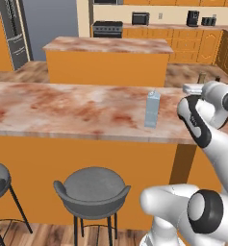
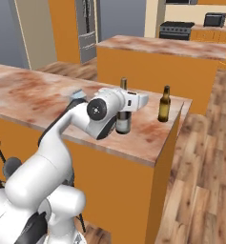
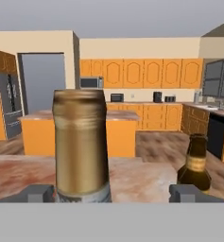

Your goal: Move the drinks to the dining counter.

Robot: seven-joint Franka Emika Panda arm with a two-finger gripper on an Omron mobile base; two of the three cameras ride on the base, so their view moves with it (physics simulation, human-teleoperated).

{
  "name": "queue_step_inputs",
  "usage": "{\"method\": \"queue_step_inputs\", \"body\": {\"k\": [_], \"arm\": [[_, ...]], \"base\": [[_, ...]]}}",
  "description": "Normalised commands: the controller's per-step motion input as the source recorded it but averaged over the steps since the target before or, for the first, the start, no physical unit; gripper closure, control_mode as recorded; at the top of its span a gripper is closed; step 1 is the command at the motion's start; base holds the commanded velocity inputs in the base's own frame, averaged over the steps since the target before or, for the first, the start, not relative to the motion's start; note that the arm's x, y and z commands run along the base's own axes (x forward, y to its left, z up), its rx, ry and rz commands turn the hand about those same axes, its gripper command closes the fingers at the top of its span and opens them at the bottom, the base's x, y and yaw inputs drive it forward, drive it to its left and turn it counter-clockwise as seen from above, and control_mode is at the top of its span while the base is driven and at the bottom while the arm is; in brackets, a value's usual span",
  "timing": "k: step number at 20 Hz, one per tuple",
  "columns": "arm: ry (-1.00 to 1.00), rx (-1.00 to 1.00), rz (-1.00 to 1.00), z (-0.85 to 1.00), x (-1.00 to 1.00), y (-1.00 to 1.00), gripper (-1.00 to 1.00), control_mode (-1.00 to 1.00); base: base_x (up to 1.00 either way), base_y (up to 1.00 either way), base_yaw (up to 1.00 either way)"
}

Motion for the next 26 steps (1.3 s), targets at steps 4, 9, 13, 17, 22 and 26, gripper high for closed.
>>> {"method": "queue_step_inputs", "body": {"k": [4,9,13,17,22,26], "arm": [[-0.04,0.00,-0.07,0.05,-0.11,0.00,-1.00,-1.00],[-0.07,0.03,-0.06,0.25,-0.29,0.00,-1.00,-1.00],[0.00,0.06,-0.08,0.43,-0.26,0.00,-1.00,-1.00],[0.00,0.10,-0.02,0.39,-0.26,0.01,-1.00,-1.00],[0.00,0.14,0.00,0.43,-0.42,0.01,-1.00,-1.00],[0.00,0.19,0.01,0.37,-0.53,0.05,-1.00,-1.00]], "base": [[0.00,0.00,0.00],[0.00,0.00,0.00],[0.00,0.00,0.00],[0.00,0.00,0.00],[0.00,0.00,0.00],[0.00,0.00,0.00]]}}
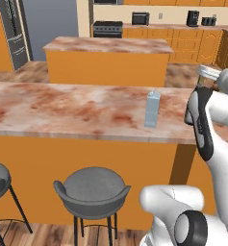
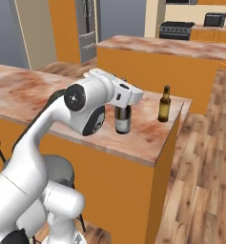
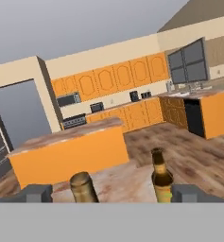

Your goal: Move the drinks to the dining counter.

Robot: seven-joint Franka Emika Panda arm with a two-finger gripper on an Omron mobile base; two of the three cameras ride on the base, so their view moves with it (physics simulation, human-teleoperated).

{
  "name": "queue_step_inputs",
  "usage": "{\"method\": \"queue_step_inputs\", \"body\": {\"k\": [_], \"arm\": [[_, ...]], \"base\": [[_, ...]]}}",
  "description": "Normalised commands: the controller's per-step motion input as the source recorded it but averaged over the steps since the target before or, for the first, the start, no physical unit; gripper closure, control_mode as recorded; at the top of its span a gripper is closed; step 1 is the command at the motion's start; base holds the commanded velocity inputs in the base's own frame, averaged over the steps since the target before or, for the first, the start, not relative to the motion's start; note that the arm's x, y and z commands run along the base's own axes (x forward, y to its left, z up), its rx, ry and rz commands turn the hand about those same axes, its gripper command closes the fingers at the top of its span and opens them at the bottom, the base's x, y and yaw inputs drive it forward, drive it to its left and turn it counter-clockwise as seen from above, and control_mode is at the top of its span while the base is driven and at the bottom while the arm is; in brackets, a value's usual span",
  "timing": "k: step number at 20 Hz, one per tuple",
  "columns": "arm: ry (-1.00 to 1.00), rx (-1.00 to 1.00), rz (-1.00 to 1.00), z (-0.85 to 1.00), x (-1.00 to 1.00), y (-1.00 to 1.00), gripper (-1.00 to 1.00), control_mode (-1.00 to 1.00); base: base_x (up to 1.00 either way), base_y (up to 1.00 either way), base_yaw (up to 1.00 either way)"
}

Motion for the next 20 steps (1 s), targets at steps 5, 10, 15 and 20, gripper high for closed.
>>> {"method": "queue_step_inputs", "body": {"k": [5,10,15,20], "arm": [[0.12,0.23,0.06,0.06,-0.76,0.00,-1.00,-1.00],[0.10,0.16,0.06,0.00,-0.96,0.10,-1.00,-1.00],[0.00,0.06,0.02,0.00,-1.00,0.23,-1.00,-1.00],[0.00,0.01,0.03,0.00,-0.96,0.39,-1.00,-1.00]], "base": [[0.00,0.00,0.00],[0.00,0.00,0.00],[0.00,0.00,0.00],[0.00,0.00,0.00]]}}
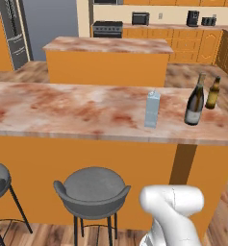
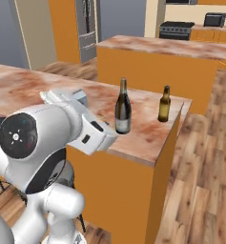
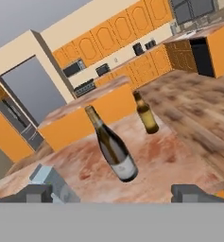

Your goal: Move the drinks to the dining counter.

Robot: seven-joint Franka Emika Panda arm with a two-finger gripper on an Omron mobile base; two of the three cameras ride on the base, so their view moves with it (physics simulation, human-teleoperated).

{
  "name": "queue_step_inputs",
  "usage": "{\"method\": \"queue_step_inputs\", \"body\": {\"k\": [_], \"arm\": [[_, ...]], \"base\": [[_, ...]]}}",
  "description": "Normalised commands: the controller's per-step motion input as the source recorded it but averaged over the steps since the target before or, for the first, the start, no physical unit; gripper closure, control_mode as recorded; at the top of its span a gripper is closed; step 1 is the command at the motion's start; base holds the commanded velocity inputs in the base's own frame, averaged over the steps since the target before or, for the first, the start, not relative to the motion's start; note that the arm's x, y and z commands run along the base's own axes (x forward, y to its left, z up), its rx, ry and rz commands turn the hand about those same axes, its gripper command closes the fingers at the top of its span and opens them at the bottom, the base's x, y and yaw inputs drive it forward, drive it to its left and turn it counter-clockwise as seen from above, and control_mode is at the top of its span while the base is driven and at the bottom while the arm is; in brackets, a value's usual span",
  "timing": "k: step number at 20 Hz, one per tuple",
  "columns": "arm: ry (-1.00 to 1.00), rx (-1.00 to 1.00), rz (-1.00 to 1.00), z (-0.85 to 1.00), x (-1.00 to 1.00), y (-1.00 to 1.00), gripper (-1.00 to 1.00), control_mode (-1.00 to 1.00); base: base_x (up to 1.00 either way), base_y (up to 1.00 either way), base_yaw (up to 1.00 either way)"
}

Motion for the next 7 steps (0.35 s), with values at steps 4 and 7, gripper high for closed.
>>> {"method": "queue_step_inputs", "body": {"k": [4,7], "arm": [[0.00,0.00,0.04,0.00,-0.95,0.52,-1.00,-1.00],[0.08,0.00,0.03,0.00,-0.73,0.53,-1.00,-1.00]], "base": [[0.00,0.00,0.00],[0.00,0.00,0.00]]}}
